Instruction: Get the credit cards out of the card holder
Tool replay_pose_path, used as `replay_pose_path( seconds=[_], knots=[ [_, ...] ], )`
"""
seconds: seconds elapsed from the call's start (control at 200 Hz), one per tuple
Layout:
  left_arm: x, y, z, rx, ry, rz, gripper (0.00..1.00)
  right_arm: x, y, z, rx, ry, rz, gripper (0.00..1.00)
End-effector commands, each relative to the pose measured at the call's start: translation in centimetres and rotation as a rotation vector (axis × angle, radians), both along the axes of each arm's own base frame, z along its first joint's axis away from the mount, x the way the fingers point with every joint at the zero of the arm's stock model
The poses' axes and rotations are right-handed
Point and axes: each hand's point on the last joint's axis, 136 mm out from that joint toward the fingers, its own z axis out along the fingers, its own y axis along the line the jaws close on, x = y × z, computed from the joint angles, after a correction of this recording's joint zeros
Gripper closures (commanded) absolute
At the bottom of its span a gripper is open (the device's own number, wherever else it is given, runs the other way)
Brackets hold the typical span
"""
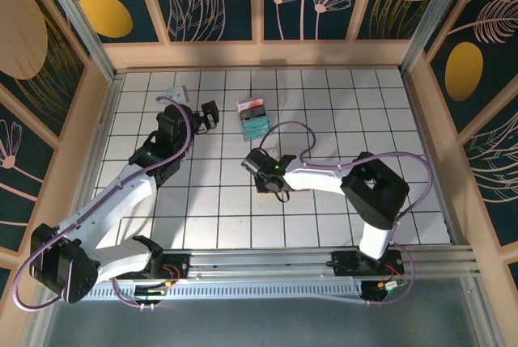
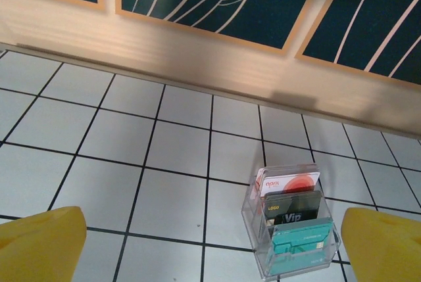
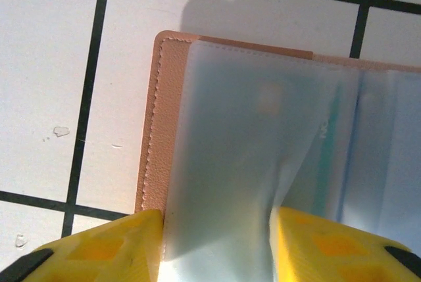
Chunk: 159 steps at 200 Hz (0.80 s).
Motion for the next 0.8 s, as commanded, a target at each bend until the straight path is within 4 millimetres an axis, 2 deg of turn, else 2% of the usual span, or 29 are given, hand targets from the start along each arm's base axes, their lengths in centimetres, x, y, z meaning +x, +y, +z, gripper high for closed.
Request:
replay_pose_path(
  seconds=[0.0, 0.165, 0.405, 0.586, 0.706, 0.791],
  knots=[
    [-0.1, 0.6, 0.5, 0.015, -0.019, 0.016, 0.01, 0.6, -0.9, 1.3, -0.021, -0.042, -0.032, 0.49],
    [-0.1, 0.5, 0.5, 0.012, -0.018, 0.007, 0.01, 0.8, -1.6, 1.6, -0.052, -0.057, -0.052, 0.42],
    [-0.2, 0.4, 0.5, 0.008, -0.017, 0.002, 0.01, 0.9, -1.7, 2.1, -0.037, -0.068, -0.067, 0.43],
    [-0.4, 0.4, 0.3, 0.007, -0.011, -0.002, 0.01, 1.3, -1.8, 3.2, -0.045, -0.090, -0.088, 0.37],
    [-0.5, 0.6, 0.2, 0.007, -0.011, 0.003, 0.01, 1.4, -2.0, 4.0, -0.040, -0.102, -0.096, 0.37],
    [-0.6, 0.7, 0.1, 0.005, -0.011, 0.007, 0.01, 1.2, -1.7, 3.7, -0.026, -0.091, -0.087, 0.41]
  ],
)
